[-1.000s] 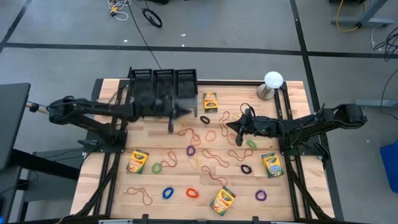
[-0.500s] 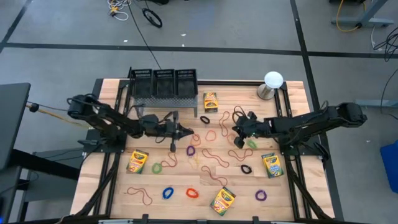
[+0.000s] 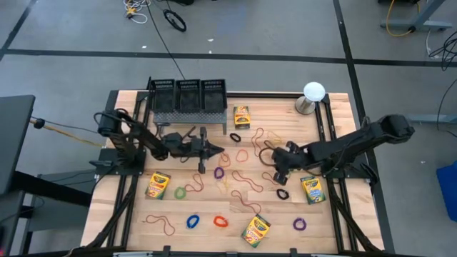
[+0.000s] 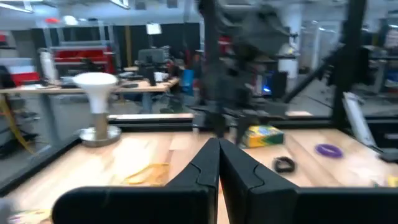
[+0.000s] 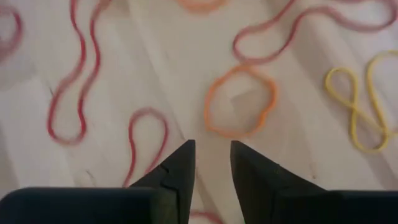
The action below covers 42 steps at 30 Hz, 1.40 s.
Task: Pick & Place Office Desk Supplies
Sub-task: Put the red rubber band into the right black bin
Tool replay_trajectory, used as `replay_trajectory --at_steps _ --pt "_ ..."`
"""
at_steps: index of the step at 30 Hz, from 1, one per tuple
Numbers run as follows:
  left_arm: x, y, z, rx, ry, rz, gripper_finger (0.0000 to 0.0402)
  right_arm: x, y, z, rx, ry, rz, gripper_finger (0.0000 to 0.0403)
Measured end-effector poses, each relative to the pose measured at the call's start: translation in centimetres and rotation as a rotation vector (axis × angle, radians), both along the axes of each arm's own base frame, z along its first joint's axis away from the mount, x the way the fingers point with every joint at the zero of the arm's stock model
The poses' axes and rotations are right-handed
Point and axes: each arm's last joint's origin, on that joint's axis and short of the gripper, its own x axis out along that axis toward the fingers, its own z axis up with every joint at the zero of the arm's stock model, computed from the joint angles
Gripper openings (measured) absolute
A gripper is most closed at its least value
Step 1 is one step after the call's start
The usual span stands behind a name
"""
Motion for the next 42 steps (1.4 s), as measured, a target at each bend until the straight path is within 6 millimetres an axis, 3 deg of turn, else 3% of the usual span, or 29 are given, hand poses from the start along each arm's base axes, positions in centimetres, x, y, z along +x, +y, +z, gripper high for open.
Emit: replay_trajectory --at_steps 10,19,22,36,42 --pt "-4.6 0.9 -0.6 -0.045 0.010 0.156 0.0011 3.8 2.9 -0.9 0.044 0.165 0.103 0.0116" --pt "-4.9 0.9 -0.9 -0.064 0.030 0.152 0.0011 4.2 3.9 -1.8 0.052 0.260 0.027 0.0211" --pt "-4.9 0.9 -0.9 -0.061 0.030 0.151 0.0011 4.2 3.9 -2.1 0.051 0.276 0.011 0.0219" --pt "-4.8 0.9 -1.0 -0.056 0.039 0.142 0.0013 4.6 4.0 -3.3 0.058 0.308 0.018 0.0081" --pt "-6.2 1.0 -0.8 -0.040 0.027 0.180 0.0005 4.7 4.0 -3.1 0.060 0.288 0.022 0.0008"
